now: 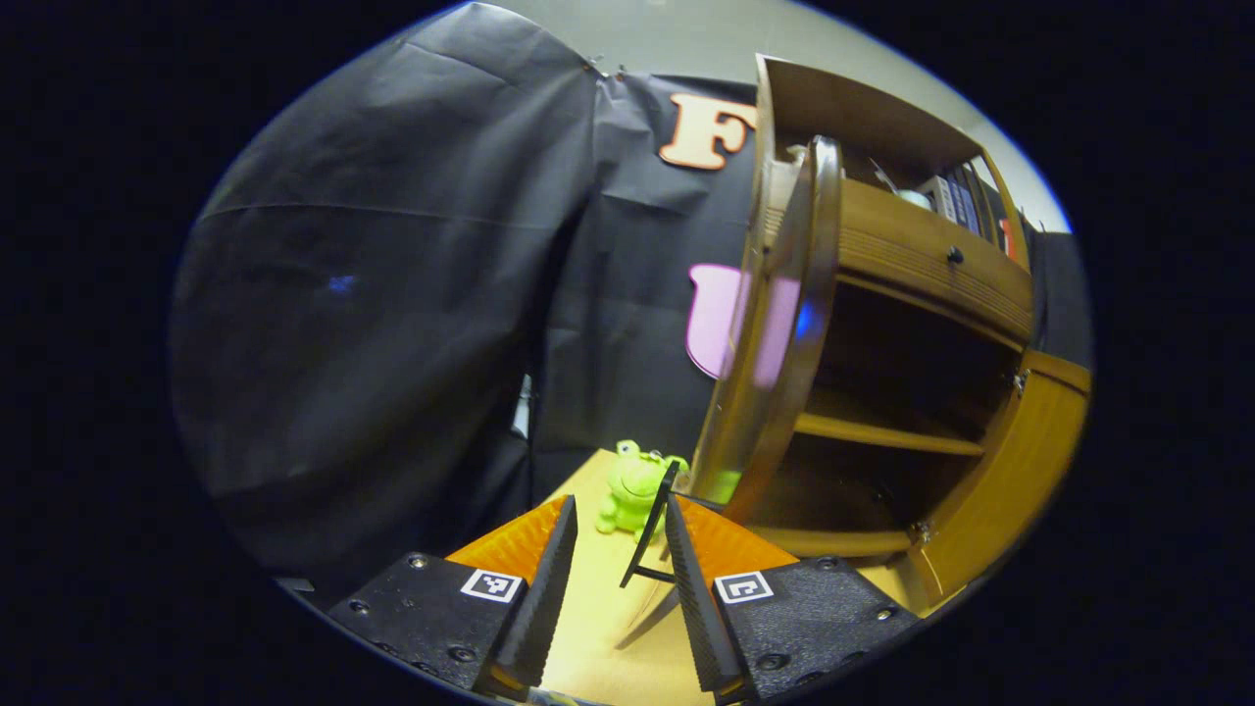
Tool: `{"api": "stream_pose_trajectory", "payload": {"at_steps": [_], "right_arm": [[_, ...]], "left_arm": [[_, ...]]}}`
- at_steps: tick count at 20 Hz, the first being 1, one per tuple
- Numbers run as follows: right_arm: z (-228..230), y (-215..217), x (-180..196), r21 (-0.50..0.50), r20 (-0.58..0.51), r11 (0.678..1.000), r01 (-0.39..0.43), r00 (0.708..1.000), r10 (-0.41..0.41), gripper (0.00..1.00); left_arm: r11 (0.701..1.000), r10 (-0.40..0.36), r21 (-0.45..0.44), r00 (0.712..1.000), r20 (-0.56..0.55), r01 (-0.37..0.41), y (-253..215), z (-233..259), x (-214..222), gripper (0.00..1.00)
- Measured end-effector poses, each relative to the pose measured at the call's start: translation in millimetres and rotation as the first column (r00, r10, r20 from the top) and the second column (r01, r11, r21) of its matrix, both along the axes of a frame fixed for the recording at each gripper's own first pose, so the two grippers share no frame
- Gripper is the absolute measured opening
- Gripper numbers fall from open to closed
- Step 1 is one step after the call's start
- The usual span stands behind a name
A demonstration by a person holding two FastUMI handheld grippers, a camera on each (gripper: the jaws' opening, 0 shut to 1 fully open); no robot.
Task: Open the right door of the double-door shoe cabinet with the right hand, and open the left door with the left hand.
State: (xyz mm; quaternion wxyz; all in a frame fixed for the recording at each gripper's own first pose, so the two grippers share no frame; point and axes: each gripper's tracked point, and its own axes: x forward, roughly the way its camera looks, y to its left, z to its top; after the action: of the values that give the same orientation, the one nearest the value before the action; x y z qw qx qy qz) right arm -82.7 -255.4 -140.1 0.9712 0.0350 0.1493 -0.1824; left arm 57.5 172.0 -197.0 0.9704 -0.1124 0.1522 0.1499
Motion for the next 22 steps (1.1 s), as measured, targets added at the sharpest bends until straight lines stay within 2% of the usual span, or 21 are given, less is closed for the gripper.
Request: {"api": "stream_pose_trajectory", "payload": {"at_steps": [4,5,6,11,14,16,17,22], "right_arm": [[27.6,-14.5,4.0,-0.059,0.038,0.998,0.037,0.999,-0.035,0.19],[39.1,-17.6,4.8,-0.074,0.052,0.996,0.045,0.998,-0.041,0.19],[50.3,-19.3,5.7,-0.085,0.069,0.995,0.049,0.997,-0.043,0.19],[120.7,-21.7,5.1,-0.143,0.175,0.987,0.078,0.983,-0.053,0.18],[159.8,-10.9,5.3,-0.130,0.242,0.989,0.072,0.970,-0.039,0.18],[185.1,-7.3,4.6,-0.161,0.281,0.984,0.071,0.959,-0.023,0.18],[196.8,-4.0,5.9,-0.173,0.296,0.983,0.064,0.955,-0.011,0.18],[251.4,35.0,15.9,-0.184,0.373,0.983,-0.031,0.922,0.099,0.18]], "left_arm": [[0.995,0.102,-0.007,0.992,0.075,-0.102,27.2,41.2,-7.5,0.57],[0.993,0.118,0.008,0.989,0.090,-0.119,31.8,54.8,-7.6,0.65],[0.991,0.130,0.024,0.987,0.100,-0.133,34.6,67.4,-8.8,0.50],[0.982,0.150,0.088,0.972,0.179,-0.168,38.3,137.0,-7.0,0.50],[0.970,0.138,0.167,0.966,0.221,-0.177,37.0,181.8,5.1,0.50],[0.963,0.114,0.211,0.960,0.256,-0.170,30.3,207.5,15.2,0.50],[0.960,0.099,0.228,0.958,0.269,-0.163,26.0,220.1,18.4,0.57],[0.976,-0.019,0.210,0.937,0.350,-0.059,-18.2,268.8,38.6,0.57]]}}
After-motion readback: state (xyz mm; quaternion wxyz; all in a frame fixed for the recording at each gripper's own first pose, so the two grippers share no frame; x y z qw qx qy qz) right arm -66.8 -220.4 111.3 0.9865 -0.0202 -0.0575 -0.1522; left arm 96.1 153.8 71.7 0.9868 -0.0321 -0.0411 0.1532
